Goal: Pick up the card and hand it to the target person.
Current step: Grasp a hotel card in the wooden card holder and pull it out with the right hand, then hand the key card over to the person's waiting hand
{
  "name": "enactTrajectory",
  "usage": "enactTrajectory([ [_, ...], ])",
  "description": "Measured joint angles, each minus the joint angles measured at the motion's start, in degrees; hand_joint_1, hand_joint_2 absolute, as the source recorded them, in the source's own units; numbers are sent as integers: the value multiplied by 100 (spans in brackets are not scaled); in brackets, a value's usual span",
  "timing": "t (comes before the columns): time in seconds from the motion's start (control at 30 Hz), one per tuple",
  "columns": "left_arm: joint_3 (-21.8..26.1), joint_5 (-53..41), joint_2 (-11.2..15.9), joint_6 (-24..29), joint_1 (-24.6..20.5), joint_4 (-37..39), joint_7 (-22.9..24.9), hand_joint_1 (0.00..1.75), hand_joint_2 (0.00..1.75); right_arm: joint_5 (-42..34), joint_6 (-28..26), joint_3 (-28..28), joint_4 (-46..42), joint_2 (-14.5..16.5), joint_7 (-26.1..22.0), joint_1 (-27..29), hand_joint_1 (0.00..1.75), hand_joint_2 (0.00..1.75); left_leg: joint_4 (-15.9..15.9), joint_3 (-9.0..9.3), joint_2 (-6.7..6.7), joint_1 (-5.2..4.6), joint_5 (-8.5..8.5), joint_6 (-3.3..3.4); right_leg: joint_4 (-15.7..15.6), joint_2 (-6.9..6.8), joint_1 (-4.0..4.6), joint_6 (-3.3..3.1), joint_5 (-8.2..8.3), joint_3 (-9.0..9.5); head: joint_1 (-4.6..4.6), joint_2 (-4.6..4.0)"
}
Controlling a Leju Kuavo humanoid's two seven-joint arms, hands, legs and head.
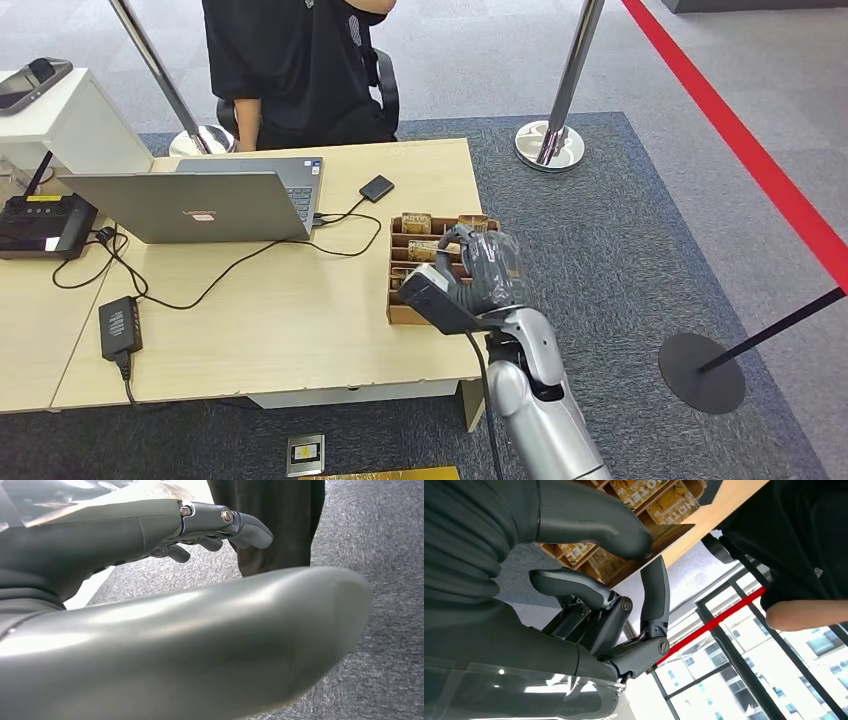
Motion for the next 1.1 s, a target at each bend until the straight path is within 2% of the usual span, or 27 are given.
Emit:
enactTrajectory([
  [0.43,-15,-110,-28,-2,-8,0,68,0,0,-181,-249,120,368,193,1,-546,173,175,0,0,0,0,6,-4,2,0,0,-3,3,0,0,0],
  [0.63,-62,-174,-32,-16,-19,0,132,0,0,-511,-355,113,670,279,-156,-820,168,175,0,0,0,0,7,-3,2,0,0,-6,5,0,0,0],
  [0.83,-136,-231,-36,-22,-47,0,179,0,0,-699,-613,108,1002,376,-314,-1113,174,175,0,0,0,0,10,-2,2,0,0,-6,5,0,-1,0],
  [1.1,-157,-244,-42,-22,-55,0,195,0,0,-820,-937,105,1342,496,-493,-1323,165,175,0,0,0,0,11,-4,3,0,0,-7,6,0,-1,0],
])
